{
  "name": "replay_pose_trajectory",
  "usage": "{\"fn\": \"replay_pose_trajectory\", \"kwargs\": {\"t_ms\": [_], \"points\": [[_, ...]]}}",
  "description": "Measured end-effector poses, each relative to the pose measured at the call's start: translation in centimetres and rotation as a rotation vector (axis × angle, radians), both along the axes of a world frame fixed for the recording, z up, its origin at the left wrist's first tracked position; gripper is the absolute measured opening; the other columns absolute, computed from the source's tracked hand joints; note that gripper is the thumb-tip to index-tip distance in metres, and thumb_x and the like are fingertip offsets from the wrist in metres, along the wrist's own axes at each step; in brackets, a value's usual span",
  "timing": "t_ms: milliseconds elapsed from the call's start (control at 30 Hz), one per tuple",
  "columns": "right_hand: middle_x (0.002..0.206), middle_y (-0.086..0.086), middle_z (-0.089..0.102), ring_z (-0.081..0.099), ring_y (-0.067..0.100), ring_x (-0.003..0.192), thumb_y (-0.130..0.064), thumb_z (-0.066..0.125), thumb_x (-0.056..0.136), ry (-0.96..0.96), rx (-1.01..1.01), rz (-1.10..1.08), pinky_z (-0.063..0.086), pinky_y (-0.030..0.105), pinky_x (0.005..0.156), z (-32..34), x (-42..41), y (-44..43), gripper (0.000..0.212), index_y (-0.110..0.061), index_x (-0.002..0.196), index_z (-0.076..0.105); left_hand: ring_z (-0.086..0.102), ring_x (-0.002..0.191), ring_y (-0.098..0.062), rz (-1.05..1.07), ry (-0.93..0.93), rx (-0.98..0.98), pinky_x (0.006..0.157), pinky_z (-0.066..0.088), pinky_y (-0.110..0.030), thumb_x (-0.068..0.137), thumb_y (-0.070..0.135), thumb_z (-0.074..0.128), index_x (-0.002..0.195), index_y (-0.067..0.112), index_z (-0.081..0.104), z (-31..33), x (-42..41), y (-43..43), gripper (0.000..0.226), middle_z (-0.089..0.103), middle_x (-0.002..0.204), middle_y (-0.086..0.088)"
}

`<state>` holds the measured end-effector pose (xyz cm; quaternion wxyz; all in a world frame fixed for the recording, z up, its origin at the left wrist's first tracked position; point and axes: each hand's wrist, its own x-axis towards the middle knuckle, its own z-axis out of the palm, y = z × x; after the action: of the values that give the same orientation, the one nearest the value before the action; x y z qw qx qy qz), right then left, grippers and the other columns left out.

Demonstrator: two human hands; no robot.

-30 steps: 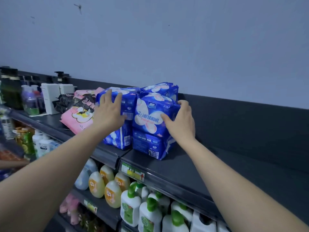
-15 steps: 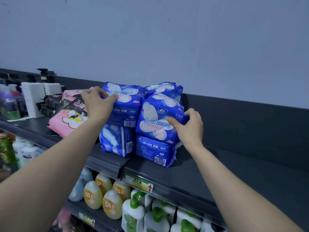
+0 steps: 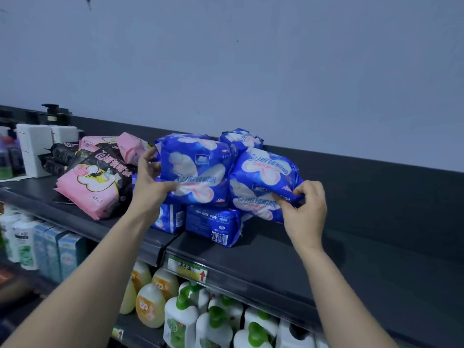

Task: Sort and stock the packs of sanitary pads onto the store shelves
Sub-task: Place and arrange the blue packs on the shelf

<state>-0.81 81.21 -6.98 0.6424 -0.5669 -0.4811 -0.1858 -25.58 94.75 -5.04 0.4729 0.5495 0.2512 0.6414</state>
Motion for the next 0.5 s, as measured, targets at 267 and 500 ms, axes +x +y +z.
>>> {"fn": "replay_pose_trajectory", "kwargs": {"t_ms": [267,500], "points": [[0.082,-0.002,0.043,0.046,-0.003,0.071,-0.001,0.082,0.070,0.038,-0.007,0.003,0.037,0.007,0.058,-1.5,1.6,-2.8,0.040,-0.012,0.069,0.043,0.058,0.109,-0.016,0.055,0.208,0.097,0.084,0.054,-0.032,0.063,0.014,0.083,0.119,0.048,0.045,-0.9,2.5,-3.6,0.076,0.049,0.124,-0.002],[0.090,-0.001,0.051,0.050,-0.003,0.076,-0.002,0.077,0.077,0.146,0.035,0.036,0.040,0.009,0.065,-2.0,1.6,-4.1,0.029,-0.013,0.082,0.051,0.063,0.096,-0.024,0.331,0.125,0.108,0.081,0.053,-0.054,0.078,0.028,0.078,0.083,0.036,0.051,-1.1,4.2,-5.1,0.029,0.061,0.097,0.014]]}}
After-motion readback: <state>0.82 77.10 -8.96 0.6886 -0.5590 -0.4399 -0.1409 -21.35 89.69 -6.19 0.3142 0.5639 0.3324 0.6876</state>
